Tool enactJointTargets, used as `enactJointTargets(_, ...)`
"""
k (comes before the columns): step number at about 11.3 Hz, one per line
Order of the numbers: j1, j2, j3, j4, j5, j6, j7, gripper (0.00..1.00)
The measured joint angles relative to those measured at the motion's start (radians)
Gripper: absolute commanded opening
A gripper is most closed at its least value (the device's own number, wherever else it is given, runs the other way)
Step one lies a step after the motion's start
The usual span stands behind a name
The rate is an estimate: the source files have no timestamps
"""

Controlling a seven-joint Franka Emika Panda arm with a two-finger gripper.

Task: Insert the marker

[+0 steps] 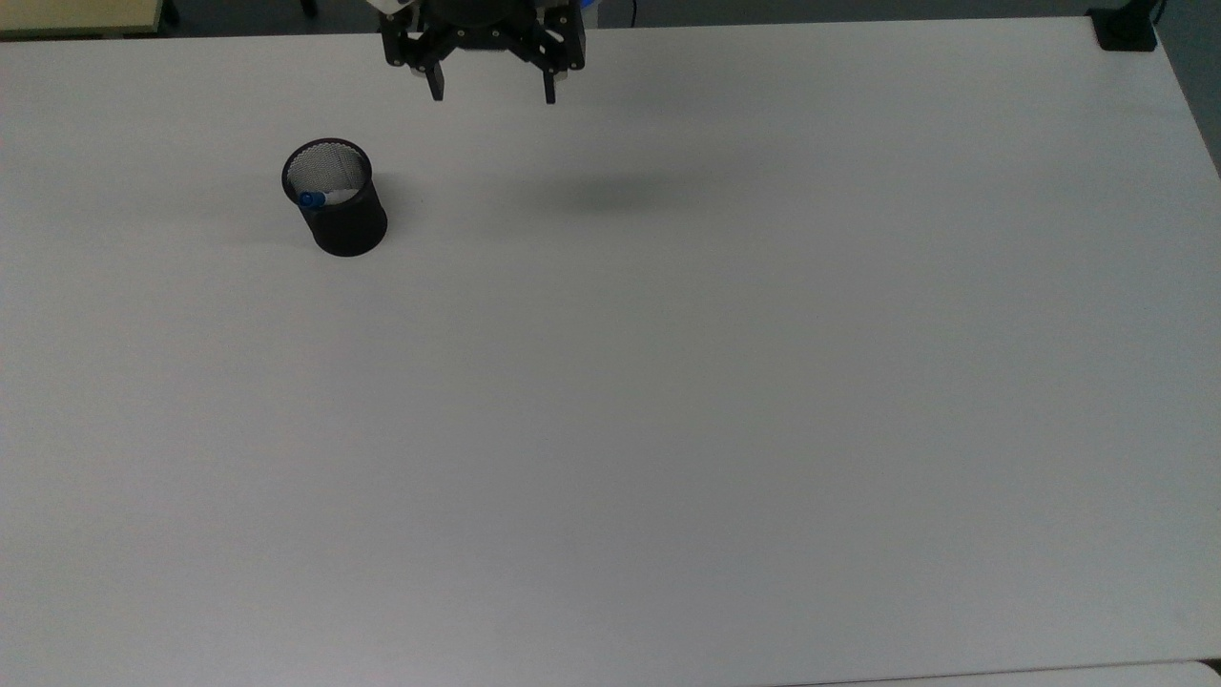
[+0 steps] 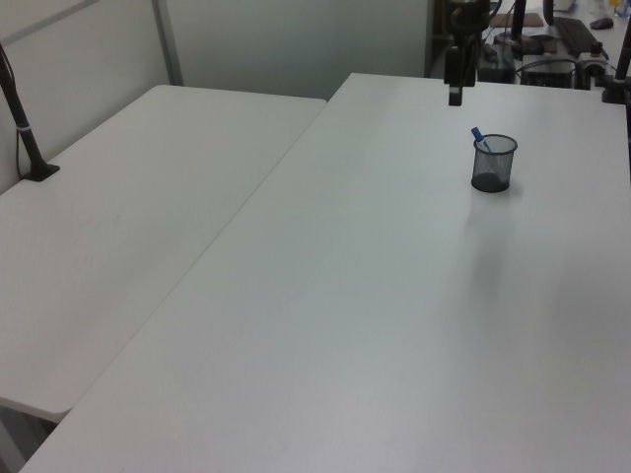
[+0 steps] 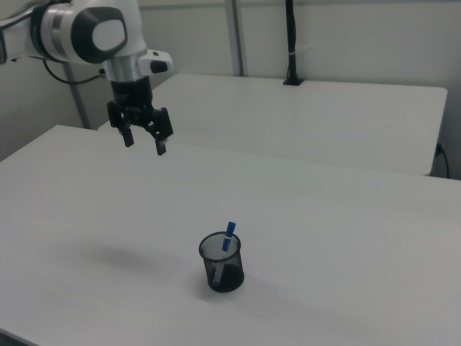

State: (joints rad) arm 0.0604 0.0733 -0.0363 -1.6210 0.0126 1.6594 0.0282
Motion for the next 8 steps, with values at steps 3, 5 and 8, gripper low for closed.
enactJointTargets(3, 0.048, 0.016, -0.074, 0.001, 0.000, 0.020, 0.000, 1.00)
enactJointTargets(5, 0.051, 0.015, -0.090, 0.010, 0.000, 0.020, 0.000, 1.00)
enactJointTargets(8, 0.050, 0.003, -0.098, 0.015, 0.000, 0.020, 0.000, 1.00)
